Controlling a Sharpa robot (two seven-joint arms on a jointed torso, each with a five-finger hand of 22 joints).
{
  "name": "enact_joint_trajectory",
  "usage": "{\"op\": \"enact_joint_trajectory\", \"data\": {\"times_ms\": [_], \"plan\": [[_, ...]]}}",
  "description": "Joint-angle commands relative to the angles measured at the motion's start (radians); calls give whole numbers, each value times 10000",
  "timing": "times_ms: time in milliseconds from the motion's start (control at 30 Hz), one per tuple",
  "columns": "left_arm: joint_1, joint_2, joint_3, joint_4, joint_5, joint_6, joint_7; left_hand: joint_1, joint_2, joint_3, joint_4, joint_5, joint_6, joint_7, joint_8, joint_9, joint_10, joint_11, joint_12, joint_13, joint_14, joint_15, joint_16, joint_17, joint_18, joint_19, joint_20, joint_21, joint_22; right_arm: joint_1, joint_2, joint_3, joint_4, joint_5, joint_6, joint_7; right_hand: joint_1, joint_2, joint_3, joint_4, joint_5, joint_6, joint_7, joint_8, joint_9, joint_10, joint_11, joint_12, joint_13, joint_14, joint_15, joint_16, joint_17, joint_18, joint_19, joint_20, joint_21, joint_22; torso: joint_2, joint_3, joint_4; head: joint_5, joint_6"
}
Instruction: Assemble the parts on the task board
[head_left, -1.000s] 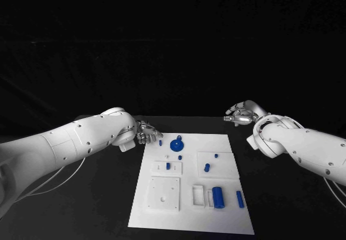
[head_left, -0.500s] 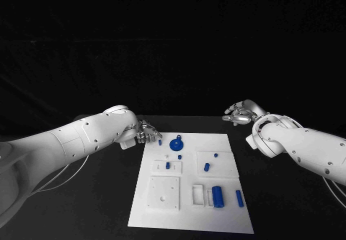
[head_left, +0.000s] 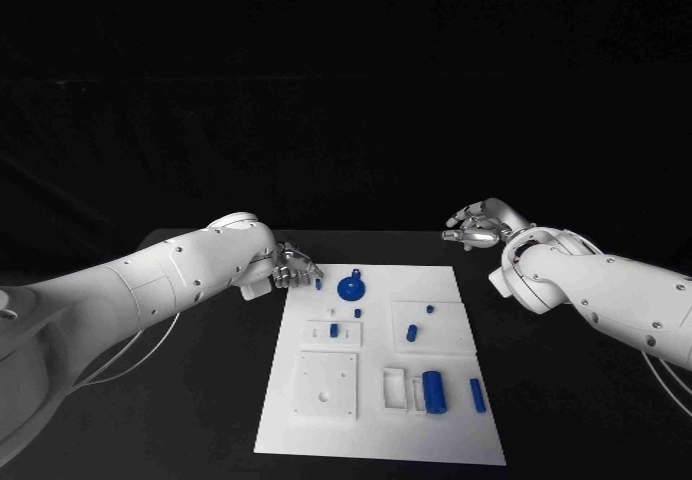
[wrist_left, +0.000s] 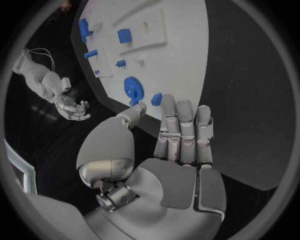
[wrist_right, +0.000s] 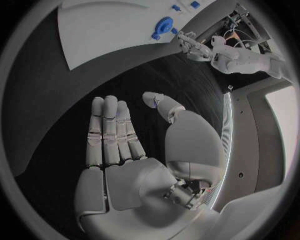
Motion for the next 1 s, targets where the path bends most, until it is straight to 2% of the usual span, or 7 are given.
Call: {"op": "enact_joint_trajectory", "data": {"times_ms": [33,167,433,733,1000], "plan": [[-16,96,10,-132,47,209,172,10,112,-73,-15,-46,-83,4,43,-13,-23,-8,57,17,-37,-69,31,11,81,40,-1212,50,12,-2,3,5,22,-29,32,109,-6,93,17,-53,65,-5,85,-16,-11,-75,-19,58,-15,-57,6,-53,-8,72,-21,58,-39,240,-4,-1,5,-10,-16],[-83,221,10,-319,83,186,220,9,126,-86,-26,-46,-94,7,52,-18,-32,-6,58,23,-45,-68,31,12,78,35,-1214,48,13,-2,13,5,29,-29,26,108,-6,93,16,-54,66,-5,85,-16,-11,-75,-18,61,-18,-57,6,-52,-8,72,-21,59,-39,241,-9,0,19,-18,-29],[-184,356,11,-535,144,296,240,7,158,-107,-46,-46,-121,12,66,-30,-49,-1,61,34,-57,-66,30,14,72,25,-1217,42,15,-2,19,5,42,-30,29,109,-3,94,16,-57,67,-6,86,-16,-11,-76,-18,66,-23,-57,7,-51,-7,72,-21,60,-38,241,-4,-1,4,-25,-35],[-238,428,11,-701,266,311,302,2,182,-121,-58,-46,-136,15,77,-38,-59,2,63,42,-63,-64,31,15,68,20,-1219,39,17,-1,12,5,52,-31,27,109,-3,94,16,-59,67,-7,86,-16,-11,-77,-18,69,-26,-58,7,-51,-7,72,-21,60,-38,242,-10,7,8,-57,-60],[-241,484,11,-752,477,305,341,52,348,-164,-190,-44,-228,37,115,-83,-113,22,62,72,-107,-52,23,18,50,-18,-1225,23,27,-1,18,5,51,-32,28,106,-1,97,17,-60,68,-7,86,-16,-11,-77,-18,73,-31,-58,7,-49,-6,73,-21,61,-37,242,-19,6,15,-45,-79]]}}
